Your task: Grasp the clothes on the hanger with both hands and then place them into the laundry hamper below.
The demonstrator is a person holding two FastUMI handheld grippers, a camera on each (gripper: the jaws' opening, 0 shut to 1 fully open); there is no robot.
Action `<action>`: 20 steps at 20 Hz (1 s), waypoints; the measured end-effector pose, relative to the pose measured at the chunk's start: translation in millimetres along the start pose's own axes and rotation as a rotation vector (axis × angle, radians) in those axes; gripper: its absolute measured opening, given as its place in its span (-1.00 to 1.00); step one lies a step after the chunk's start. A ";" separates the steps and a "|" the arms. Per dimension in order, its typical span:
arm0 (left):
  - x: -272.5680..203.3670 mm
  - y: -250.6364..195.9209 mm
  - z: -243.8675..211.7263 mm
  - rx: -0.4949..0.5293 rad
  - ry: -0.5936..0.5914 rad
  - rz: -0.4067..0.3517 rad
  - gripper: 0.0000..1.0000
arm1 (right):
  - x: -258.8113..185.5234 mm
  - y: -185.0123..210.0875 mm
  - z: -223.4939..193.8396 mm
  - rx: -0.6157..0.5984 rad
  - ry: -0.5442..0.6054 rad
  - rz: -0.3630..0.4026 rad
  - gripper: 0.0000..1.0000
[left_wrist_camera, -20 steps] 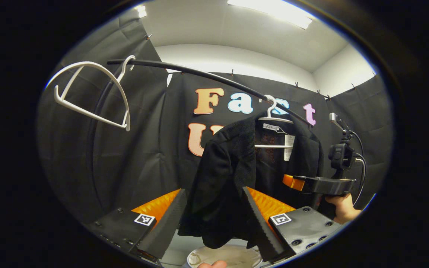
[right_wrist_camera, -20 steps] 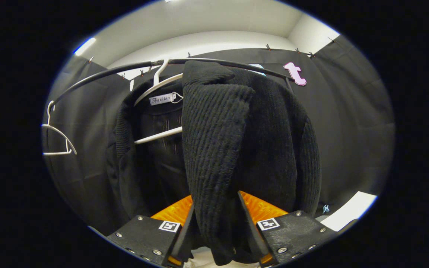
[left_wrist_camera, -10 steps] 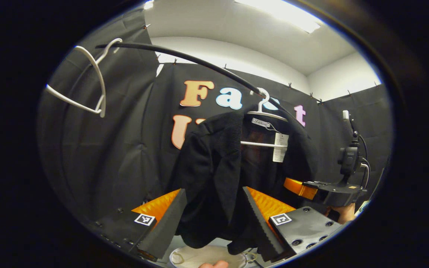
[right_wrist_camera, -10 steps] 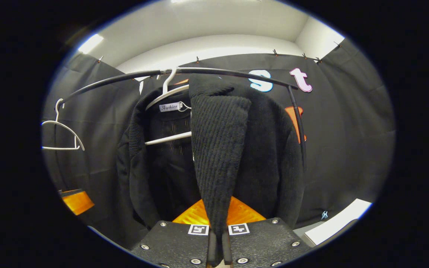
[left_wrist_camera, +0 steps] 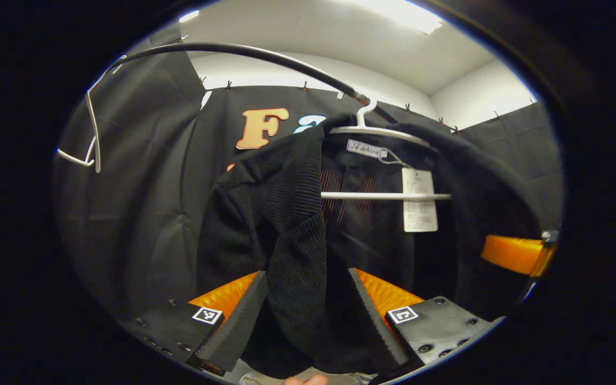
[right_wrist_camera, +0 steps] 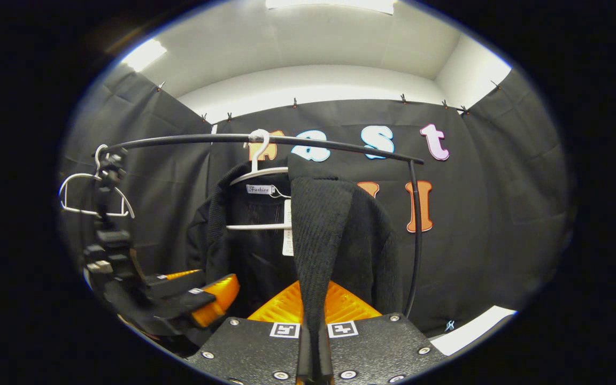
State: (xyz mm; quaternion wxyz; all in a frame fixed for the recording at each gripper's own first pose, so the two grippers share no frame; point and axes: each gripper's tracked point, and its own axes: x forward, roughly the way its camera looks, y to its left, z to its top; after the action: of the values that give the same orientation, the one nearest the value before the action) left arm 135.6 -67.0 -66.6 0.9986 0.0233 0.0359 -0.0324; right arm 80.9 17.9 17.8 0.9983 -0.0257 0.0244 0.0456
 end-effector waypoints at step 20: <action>-15.5 60.9 25.0 0.061 -0.092 0.123 -0.74 | -12.0 -6.1 2.3 0.030 -0.033 0.010 -0.96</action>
State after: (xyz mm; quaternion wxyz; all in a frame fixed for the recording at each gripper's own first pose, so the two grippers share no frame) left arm 126.0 -6.6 -37.9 0.9981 0.0542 -0.0122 0.0267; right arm 69.6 10.9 21.1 0.9986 -0.0098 0.0086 0.0507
